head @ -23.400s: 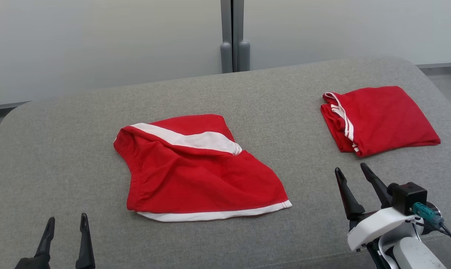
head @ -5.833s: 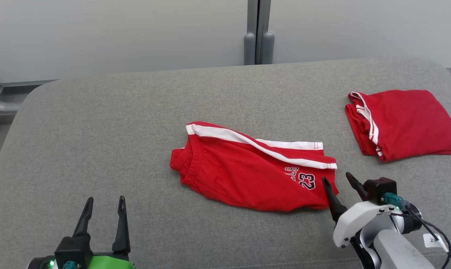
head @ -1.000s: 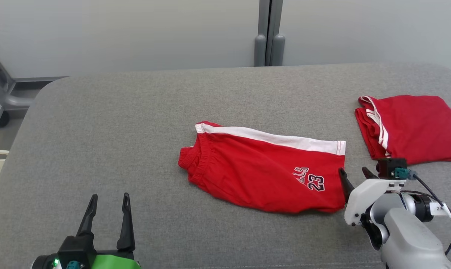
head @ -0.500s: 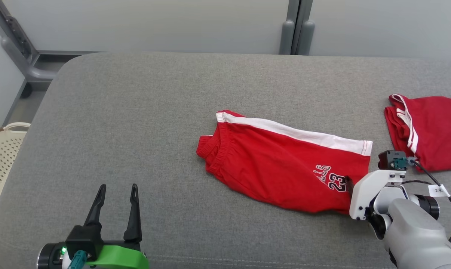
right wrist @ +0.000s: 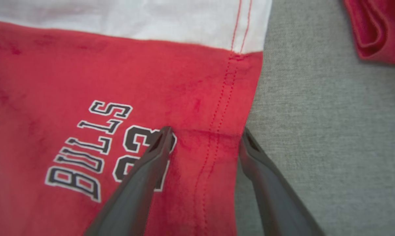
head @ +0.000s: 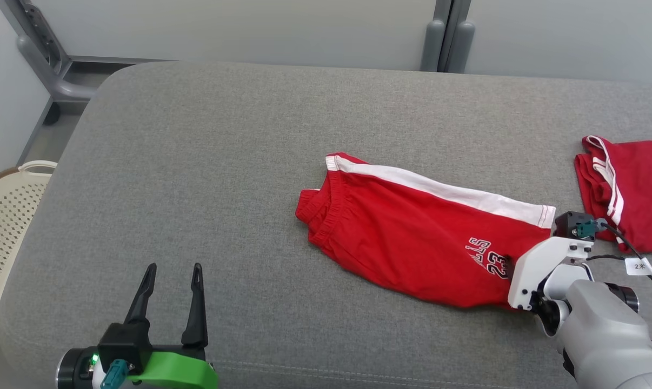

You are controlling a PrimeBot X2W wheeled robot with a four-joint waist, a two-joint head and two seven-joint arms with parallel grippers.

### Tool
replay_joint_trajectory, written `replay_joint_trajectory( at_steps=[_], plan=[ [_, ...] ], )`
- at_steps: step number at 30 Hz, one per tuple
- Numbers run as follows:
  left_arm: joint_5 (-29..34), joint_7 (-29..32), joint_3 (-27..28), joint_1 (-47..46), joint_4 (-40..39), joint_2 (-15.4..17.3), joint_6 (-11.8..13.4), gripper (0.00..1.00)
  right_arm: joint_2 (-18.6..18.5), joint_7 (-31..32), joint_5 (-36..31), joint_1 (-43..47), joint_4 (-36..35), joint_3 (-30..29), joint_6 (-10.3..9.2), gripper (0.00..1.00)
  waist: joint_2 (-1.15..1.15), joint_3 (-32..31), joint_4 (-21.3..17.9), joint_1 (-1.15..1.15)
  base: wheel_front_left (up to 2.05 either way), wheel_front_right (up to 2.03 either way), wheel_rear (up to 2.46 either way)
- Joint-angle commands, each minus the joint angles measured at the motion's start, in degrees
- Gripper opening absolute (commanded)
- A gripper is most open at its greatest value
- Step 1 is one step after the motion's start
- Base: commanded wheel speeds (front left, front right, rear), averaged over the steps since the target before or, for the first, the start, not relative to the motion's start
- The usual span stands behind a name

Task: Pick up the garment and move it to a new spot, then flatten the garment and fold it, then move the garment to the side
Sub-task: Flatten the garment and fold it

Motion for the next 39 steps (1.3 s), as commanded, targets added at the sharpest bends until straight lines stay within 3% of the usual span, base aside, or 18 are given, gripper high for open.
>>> replay_joint_trajectory(
  at_steps=[1, 10, 13, 14, 21, 31, 39],
  plan=[
    [0.14, -0.19, -0.04, -0.67, 0.07, 0.09, -0.05, 1.0, 1.65, 0.81, 0.58, 0.57, 0.92, 0.48, 0.02, 1.0, 0.0, 0.12, 0.17, 0.0, 0.0, 0.0, 0.0],
    [-0.4, -0.19, -0.7, -1.24, 0.21, 0.09, 0.2, 1.0, 3.82, 0.55, 3.75, 1.0, -1.33, 3.42, 0.27, 1.0, 0.0, 0.65, 1.3, 0.0, 0.0, 0.0, 0.0],
    [-0.54, -0.19, -0.67, -1.06, 0.35, 0.09, 0.32, 1.0, 3.83, 0.27, 5.4, 1.46, -2.2, 4.88, 0.27, 0.08, 0.0, 0.67, 1.43, 0.0, 0.0, 0.0, 0.0],
    [-0.57, -0.19, -0.65, -1.01, 0.4, 0.09, 0.34, 1.0, 3.72, -0.14, 5.8, 1.54, -2.52, 5.23, 0.26, 0.0, 0.0, 0.67, 1.41, 0.0, 0.0, 0.0, 0.0],
    [-0.7, -0.19, -0.77, -0.68, 0.72, 0.09, 0.66, 1.0, 1.4, -2.3, 7.96, 1.86, -3.75, 8.06, -0.07, 0.0, 0.0, -0.12, 0.5, 0.0, 0.0, 0.0, 0.0],
    [-1.13, -0.19, -1.22, 0.86, 0.78, 0.09, 0.81, 1.0, -5.17, -3.23, 10.41, 1.72, -5.3, 12.4, -0.07, 0.0, 0.0, -2.48, -2.07, 0.0, 0.0, 0.0, 0.0],
    [-1.36, -0.19, -1.29, 1.26, 0.74, 0.09, 0.92, 1.0, -6.55, -0.43, 15.68, 2.03, -10.29, 16.18, -0.07, 0.0, 0.0, -2.83, -3.35, 0.0, 0.0, 0.0, 0.0]
  ],
)
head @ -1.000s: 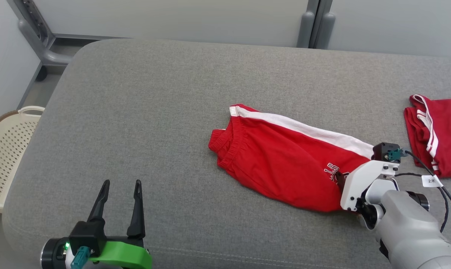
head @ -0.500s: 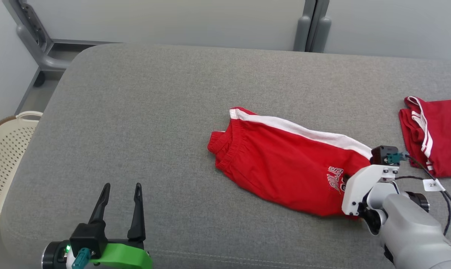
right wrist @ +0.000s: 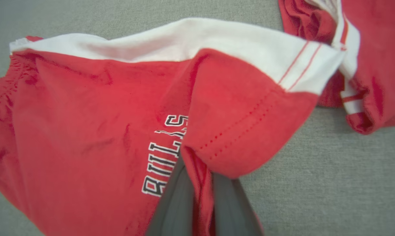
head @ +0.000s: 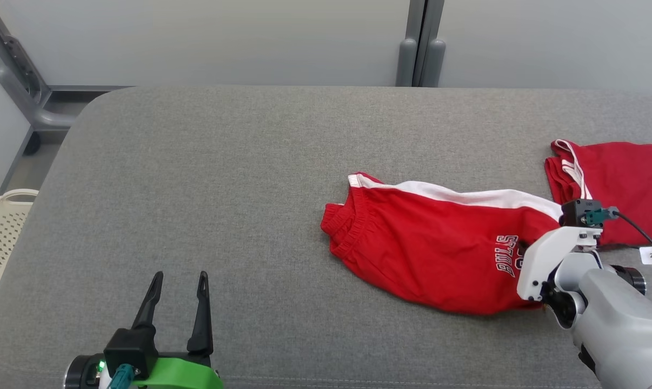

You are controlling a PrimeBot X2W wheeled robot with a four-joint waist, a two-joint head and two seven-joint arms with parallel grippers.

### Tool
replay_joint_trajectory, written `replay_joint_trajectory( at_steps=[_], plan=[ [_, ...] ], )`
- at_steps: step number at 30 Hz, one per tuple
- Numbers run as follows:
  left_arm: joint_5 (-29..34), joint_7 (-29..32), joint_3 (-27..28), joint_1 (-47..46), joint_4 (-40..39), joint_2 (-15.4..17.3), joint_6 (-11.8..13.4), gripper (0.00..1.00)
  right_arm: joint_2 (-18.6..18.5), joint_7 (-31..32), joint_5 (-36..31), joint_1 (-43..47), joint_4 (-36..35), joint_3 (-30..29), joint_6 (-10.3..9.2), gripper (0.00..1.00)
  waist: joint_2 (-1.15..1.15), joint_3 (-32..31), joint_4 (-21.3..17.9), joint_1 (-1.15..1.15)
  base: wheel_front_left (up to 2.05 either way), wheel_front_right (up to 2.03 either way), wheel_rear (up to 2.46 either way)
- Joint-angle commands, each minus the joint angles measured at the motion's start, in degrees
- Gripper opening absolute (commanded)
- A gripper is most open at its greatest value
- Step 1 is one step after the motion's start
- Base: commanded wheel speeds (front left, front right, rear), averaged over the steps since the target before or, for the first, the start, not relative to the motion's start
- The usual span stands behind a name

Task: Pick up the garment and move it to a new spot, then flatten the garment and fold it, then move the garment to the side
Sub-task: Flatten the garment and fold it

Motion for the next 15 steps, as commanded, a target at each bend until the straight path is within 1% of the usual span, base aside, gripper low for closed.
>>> replay_joint_trajectory(
  at_steps=[1, 3, 8, 9, 15],
  plan=[
    [-0.36, -0.19, 0.11, 0.48, -0.07, 0.09, 0.25, 1.0, 0.02, 1.11, 2.63, 0.73, -1.86, 0.28, -0.08, 0.0, 0.0, -0.07, -0.2, 0.0, 0.0, 0.0, 0.0],
    [-0.37, -0.19, 0.09, 0.4, 0.04, 0.09, 0.18, 1.0, -0.3, 1.98, 3.85, 0.82, -3.11, 0.78, -0.08, 0.0, 0.0, -0.08, -0.21, 0.0, 0.0, 0.0, 0.0],
    [-0.73, -0.19, -0.5, 0.45, 0.12, 0.08, 0.48, 1.0, -1.51, 6.76, 11.75, 1.58, -9.98, 2.86, -0.07, 0.0, 0.0, -0.35, -0.09, 0.0, 0.0, 0.0, 0.0],
    [-0.86, -0.19, -0.83, 0.41, 0.22, 0.08, 0.46, 1.0, -2.02, 8.36, 14.68, 1.57, -12.48, 3.56, -0.06, 0.0, 0.0, -0.36, 0.13, 0.0, 0.0, 0.0, 0.0],
    [-1.63, -0.19, -2.08, -0.36, 0.59, 0.08, 0.62, 1.0, -2.6, 10.77, 21.78, 0.73, -18.22, 5.52, -0.06, 0.0, 0.0, -0.49, 1.48, 0.0, 0.0, 0.0, 0.0]
  ],
)
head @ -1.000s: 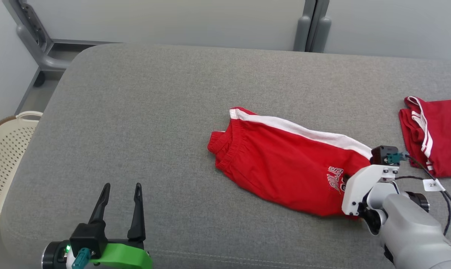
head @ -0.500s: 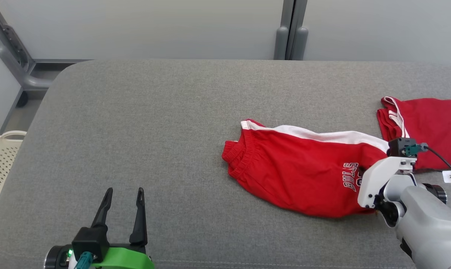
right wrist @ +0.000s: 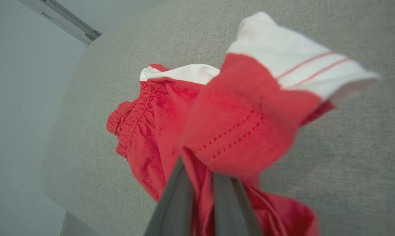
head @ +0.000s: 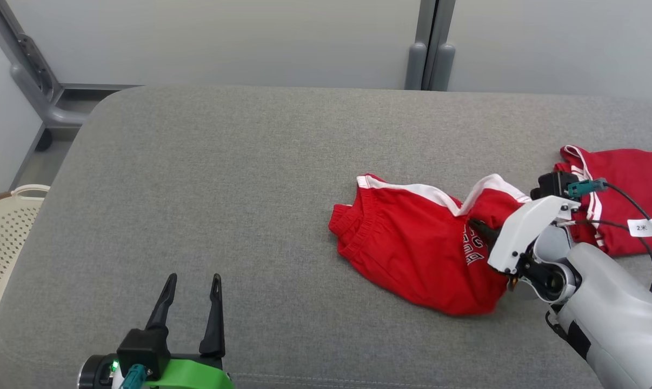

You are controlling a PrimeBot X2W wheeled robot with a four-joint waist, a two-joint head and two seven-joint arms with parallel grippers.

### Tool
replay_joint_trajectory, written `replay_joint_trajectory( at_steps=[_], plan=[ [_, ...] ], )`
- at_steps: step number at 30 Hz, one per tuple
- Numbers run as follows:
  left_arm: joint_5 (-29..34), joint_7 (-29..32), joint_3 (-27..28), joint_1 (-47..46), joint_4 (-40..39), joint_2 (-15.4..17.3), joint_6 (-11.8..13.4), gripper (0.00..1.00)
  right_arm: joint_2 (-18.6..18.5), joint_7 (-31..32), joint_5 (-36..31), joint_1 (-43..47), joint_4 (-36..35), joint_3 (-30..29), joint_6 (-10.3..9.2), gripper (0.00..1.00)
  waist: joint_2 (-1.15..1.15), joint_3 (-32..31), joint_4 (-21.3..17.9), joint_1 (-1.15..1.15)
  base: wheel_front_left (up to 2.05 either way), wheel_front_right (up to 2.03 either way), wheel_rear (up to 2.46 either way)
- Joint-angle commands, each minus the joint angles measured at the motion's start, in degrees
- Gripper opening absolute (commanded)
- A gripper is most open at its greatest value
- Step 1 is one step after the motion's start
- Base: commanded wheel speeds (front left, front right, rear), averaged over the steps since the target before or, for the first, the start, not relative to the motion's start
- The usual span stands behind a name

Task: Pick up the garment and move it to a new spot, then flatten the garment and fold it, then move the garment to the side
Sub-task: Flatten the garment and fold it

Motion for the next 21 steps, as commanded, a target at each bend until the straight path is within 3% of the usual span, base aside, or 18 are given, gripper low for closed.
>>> replay_joint_trajectory(
  at_steps=[1, 11, 21],
  plan=[
    [-0.4, -0.19, -0.14, -0.4, 0.06, 0.08, 0.18, 1.0, 0.09, 0.31, 1.04, -0.45, -0.58, 0.15, -0.02, 0.0, 0.0, -0.13, 0.6, 0.0, 0.0, 0.0, 0.0],
    [-1.12, -0.19, -1.49, -0.97, 0.64, 0.08, 0.3, 1.0, 1.79, -0.53, 5.37, -3.59, -0.85, 3.27, -0.02, 0.0, 0.0, -0.21, 4.35, 0.0, 0.0, 0.0, 0.0],
    [-1.73, -0.19, -3.35, -1.64, 0.33, 0.08, 0.6, 1.0, 5.61, -3.61, 5.46, -8.37, 8.26, 5.51, -0.02, 0.0, 0.0, 0.86, 7.71, 0.0, 0.0, 0.0, 0.0]
  ],
)
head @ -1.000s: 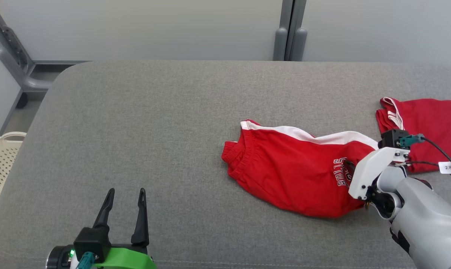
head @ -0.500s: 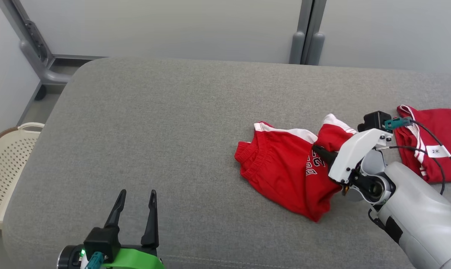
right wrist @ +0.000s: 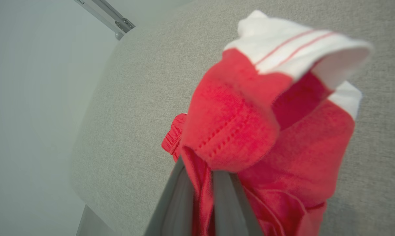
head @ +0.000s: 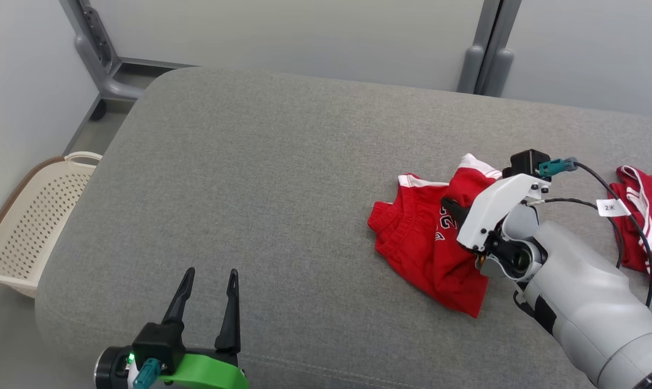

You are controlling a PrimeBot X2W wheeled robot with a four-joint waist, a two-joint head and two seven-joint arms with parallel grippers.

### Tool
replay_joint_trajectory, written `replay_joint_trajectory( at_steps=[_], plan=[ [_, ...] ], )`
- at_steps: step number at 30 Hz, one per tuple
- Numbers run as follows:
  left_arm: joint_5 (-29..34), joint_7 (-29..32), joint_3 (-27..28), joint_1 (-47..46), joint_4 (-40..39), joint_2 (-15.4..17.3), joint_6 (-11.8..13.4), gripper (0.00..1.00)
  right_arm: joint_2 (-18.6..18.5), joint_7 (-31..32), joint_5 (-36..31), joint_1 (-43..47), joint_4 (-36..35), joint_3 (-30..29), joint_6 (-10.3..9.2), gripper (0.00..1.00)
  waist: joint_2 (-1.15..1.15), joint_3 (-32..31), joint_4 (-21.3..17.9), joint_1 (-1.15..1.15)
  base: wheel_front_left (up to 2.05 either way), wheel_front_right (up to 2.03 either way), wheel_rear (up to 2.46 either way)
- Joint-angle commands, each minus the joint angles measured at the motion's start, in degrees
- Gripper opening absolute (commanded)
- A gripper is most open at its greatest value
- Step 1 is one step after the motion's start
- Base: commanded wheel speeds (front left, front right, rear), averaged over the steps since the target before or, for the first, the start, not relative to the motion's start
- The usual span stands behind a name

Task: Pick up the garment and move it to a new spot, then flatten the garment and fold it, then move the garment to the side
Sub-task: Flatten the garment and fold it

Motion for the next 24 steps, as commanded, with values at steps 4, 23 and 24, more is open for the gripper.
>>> replay_joint_trajectory(
  at_steps=[4, 23, 24],
  plan=[
    [-0.59, -0.19, -1.18, -1.2, -0.08, 0.07, 0.44, 1.0, 1.71, -2.57, -0.6, -2.63, 5.19, 0.77, -0.01, 0.0, 0.0, 0.89, 2.07, 0.0, 0.0, 0.0, 0.0],
    [-1.62, -0.19, -2.13, -2.52, 0.6, 0.07, 0.91, 1.0, 4.18, -9.14, -1.32, -6.03, 14.03, 2.82, -0.01, 1.0, 0.0, 2.14, 3.54, 0.0, 0.0, 0.0, 0.0],
    [-1.6, -0.19, -2.03, -2.48, 0.63, 0.07, 0.89, 1.0, 4.1, -9.44, -1.15, -5.95, 13.79, 2.93, -0.01, 1.0, 0.0, 2.1, 3.4, 0.0, 0.0, 0.0, 0.0]
  ],
)
